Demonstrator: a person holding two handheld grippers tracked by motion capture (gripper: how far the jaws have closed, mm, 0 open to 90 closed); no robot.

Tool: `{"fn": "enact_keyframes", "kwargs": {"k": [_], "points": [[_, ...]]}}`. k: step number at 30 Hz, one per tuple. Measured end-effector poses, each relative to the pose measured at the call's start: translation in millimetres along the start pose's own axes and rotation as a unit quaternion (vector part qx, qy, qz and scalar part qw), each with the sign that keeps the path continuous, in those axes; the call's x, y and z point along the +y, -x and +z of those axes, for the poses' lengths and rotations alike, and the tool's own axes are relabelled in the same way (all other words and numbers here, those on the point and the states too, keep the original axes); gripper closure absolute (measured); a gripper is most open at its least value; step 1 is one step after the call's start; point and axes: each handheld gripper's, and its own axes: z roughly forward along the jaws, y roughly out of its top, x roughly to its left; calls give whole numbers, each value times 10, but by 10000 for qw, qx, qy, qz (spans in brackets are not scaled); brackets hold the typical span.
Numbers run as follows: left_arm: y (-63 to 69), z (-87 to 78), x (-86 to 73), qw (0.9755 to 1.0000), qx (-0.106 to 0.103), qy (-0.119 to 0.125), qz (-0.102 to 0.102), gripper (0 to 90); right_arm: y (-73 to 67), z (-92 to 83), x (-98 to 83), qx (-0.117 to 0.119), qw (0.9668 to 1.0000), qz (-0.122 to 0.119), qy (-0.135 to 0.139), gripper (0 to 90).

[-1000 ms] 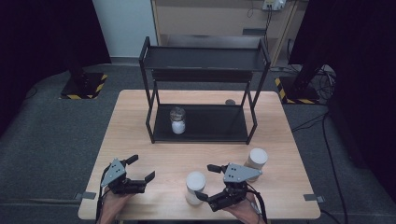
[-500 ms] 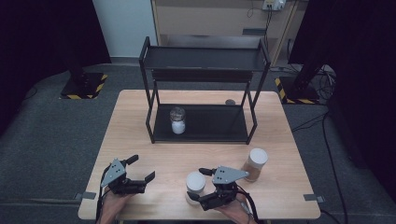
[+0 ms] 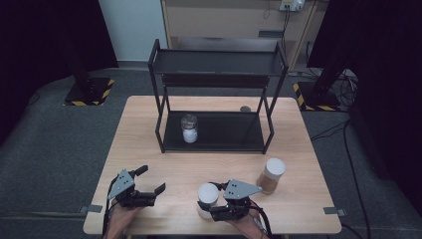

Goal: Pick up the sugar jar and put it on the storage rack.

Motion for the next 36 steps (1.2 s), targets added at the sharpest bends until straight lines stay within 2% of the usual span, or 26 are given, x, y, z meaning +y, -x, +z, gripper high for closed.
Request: {"fn": "enact_keyframes", "kwargs": {"k": [12, 17, 27, 36], "points": [[-3, 2, 0, 10000, -19, 3, 9, 20, -52, -19, 46, -128, 9999, 53, -76, 334], [-5, 1, -2, 10000, -18, 5, -11, 20, -54, -50, 99, -221, 9997, 79, -10, 334], [-7, 6, -1, 10000, -29, -14, -13, 20, 1, -96, 325, -466, 9988, 145, 19, 334], [-10, 8, -5, 10000, -34, -8, -25, 20, 114, -103, 585, -630, 9977, 217, 150, 334]]}}
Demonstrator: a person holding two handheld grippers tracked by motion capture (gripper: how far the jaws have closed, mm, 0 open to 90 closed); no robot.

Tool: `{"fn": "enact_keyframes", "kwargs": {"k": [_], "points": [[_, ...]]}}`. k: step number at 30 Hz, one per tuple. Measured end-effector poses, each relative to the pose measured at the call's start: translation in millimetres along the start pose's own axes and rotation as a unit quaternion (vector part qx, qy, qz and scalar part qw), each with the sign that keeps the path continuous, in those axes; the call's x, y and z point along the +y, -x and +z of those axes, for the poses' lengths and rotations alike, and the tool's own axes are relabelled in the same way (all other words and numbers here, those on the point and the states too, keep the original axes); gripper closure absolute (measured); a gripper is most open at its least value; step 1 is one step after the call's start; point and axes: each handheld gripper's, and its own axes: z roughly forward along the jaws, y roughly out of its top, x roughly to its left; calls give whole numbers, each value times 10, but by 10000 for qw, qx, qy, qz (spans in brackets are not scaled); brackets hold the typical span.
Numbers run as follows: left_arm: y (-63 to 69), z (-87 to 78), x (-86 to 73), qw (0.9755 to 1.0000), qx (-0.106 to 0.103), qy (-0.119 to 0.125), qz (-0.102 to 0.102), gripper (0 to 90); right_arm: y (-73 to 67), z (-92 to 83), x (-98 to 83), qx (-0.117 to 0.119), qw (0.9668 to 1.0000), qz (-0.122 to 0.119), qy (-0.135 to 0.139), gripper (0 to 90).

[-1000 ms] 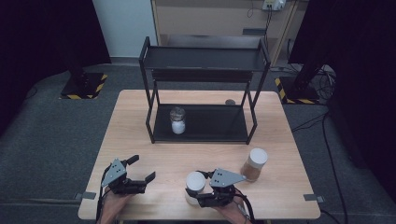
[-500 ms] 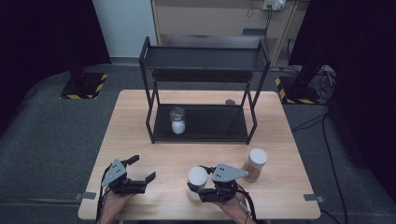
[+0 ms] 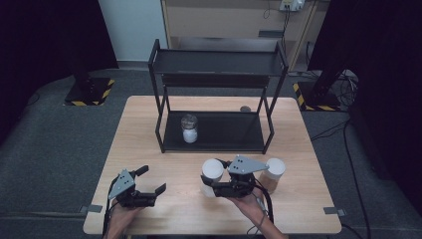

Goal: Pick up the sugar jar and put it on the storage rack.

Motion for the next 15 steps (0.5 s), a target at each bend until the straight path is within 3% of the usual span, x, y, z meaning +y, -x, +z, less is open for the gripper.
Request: {"fn": "enact_keyframes", "kwargs": {"k": [15], "points": [[-8, 3, -3, 10000, -17, -7, -21, 20, 174, 198, 298, -607, 9981, 75, 55, 334]]}}
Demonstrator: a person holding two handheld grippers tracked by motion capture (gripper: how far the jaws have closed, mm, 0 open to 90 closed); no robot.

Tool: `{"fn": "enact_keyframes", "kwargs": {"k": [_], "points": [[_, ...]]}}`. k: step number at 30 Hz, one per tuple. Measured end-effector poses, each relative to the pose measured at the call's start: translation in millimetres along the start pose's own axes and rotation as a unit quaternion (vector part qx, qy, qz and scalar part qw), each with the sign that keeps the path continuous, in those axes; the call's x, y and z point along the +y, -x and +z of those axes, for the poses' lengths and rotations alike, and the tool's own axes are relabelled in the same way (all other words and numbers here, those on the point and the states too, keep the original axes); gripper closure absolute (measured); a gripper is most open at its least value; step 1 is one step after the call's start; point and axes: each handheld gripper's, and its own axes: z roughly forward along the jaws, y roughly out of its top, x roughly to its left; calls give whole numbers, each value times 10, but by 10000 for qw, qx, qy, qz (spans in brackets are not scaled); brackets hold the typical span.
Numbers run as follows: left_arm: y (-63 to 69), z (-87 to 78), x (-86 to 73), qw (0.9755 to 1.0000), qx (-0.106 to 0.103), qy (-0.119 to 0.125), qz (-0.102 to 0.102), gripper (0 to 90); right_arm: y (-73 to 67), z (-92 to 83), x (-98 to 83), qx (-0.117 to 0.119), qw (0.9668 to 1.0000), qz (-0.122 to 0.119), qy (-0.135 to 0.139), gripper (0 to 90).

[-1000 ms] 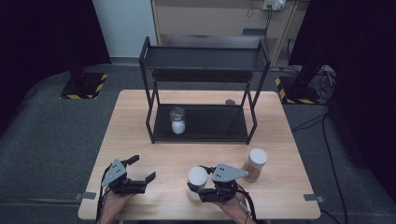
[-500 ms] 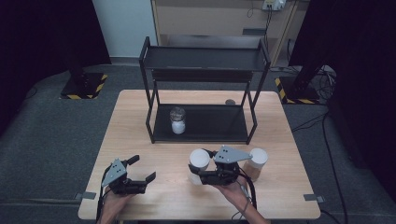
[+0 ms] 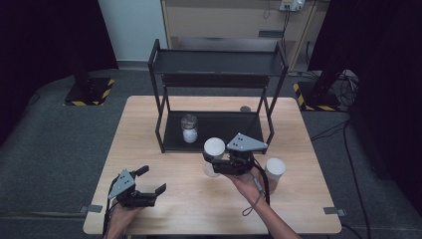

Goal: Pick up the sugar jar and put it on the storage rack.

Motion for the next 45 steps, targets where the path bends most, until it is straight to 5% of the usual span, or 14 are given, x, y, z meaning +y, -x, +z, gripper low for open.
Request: {"fn": "enact_keyframes", "kwargs": {"k": [23, 45], "points": [[-15, 2, -15, 10000, -36, 39, -63, 20, 131, 421, 358, -849, 9963, 109, 52, 334], [-25, 3, -18, 9999, -68, 57, -71, 20, 215, 862, 341, -1797, 9833, 296, 24, 333]]}}
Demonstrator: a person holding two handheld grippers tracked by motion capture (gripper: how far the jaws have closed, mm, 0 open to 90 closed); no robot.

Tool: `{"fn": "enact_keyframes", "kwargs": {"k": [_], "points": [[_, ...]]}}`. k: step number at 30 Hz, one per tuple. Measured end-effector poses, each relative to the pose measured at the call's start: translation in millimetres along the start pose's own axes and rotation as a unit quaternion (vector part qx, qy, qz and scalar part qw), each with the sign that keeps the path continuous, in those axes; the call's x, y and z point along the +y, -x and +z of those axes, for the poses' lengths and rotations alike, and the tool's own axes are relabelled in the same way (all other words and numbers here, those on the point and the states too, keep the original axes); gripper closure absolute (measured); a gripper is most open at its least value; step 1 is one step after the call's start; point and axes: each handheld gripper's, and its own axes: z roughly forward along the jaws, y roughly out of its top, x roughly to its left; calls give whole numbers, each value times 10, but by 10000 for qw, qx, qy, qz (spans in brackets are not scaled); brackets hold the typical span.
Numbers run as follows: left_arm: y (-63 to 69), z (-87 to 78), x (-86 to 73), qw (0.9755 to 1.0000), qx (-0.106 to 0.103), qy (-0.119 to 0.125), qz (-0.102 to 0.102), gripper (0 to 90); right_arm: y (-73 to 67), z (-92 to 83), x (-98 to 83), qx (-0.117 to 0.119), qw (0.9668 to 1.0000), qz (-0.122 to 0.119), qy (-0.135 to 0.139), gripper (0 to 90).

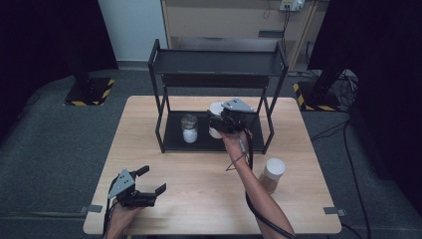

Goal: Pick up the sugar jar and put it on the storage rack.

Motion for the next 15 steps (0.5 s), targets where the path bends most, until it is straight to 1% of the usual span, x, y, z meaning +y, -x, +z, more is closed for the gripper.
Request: {"fn": "enact_keyframes", "kwargs": {"k": [4, 6, 8, 15], "points": [[-4, 0, -7, 10000, 5, 16, -34, 20, 24, 63, -29, -41, 9999, 111, 14, 333], [-4, -2, -4, 10000, 2, 9, -21, 20, 22, 94, -62, -64, 9999, 89, 28, 334], [-5, 0, -4, 10000, 0, 4, -21, 20, 14, 127, -67, -84, 9999, 74, -45, 334], [-7, 2, -8, 10000, -3, 10, -33, 20, -2, 268, -161, -136, 9998, 52, -134, 336]]}}
